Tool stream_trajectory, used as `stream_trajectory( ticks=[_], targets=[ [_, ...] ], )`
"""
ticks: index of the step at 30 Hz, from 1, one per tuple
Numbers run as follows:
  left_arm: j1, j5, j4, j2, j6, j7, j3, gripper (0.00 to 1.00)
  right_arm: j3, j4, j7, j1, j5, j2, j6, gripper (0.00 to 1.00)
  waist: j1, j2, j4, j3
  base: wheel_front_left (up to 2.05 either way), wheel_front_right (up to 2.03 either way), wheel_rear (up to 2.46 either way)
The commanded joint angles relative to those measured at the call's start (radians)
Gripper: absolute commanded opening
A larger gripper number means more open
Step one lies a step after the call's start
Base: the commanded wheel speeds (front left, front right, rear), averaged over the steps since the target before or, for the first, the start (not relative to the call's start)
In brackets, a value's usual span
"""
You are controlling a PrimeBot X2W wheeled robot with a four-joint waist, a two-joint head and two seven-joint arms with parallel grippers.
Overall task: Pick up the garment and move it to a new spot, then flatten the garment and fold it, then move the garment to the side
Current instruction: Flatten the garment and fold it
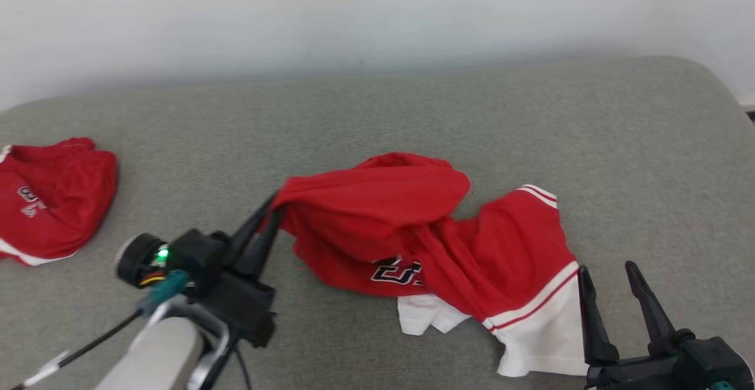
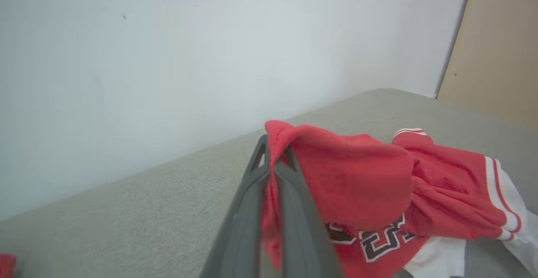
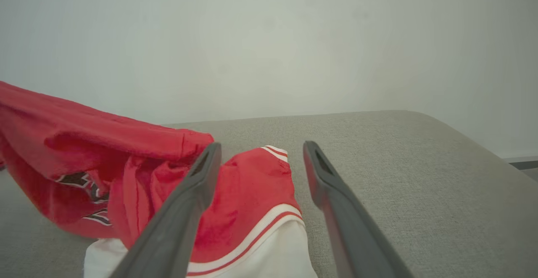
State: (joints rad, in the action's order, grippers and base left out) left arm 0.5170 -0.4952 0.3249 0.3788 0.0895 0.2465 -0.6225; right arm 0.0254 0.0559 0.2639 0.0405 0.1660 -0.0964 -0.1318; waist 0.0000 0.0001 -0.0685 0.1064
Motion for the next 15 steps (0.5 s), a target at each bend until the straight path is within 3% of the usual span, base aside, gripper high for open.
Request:
stream_trajectory(
  ticks=[1,3,5,10,15],
  targets=[
    [-0.020,-0.008,-0.007,0.014,-0.007,0.004,0.008,0.00,-0.004,0.002,0.001,0.001,0.002,-0.001,0.002,1.00,0.0000,-0.0001,0.046,-0.026,0.00,0.00,0.00],
    [-0.095,-0.044,-0.065,0.080,-0.055,0.005,0.073,0.00,-0.016,0.011,0.001,0.000,0.001,-0.004,0.002,1.00,0.0000,-0.0001,0.076,-0.034,0.00,0.00,0.00],
    [-0.151,-0.070,-0.090,0.108,-0.081,0.008,0.105,0.00,-0.018,0.014,0.001,0.001,0.001,-0.006,0.002,1.00,0.0000,-0.0001,0.082,-0.035,0.00,0.00,0.00],
    [-0.282,-0.102,-0.132,0.147,-0.135,0.011,0.154,0.00,-0.022,0.022,0.001,0.002,0.004,-0.009,0.002,1.00,0.0000,-0.0001,0.081,-0.031,0.00,0.00,0.00],
    [-0.417,-0.145,-0.146,0.146,-0.174,0.018,0.209,0.00,-0.032,0.033,0.001,0.007,0.002,-0.011,0.002,1.00,0.0000,-0.0001,0.073,-0.021,0.00,0.00,0.00]
  ],
)
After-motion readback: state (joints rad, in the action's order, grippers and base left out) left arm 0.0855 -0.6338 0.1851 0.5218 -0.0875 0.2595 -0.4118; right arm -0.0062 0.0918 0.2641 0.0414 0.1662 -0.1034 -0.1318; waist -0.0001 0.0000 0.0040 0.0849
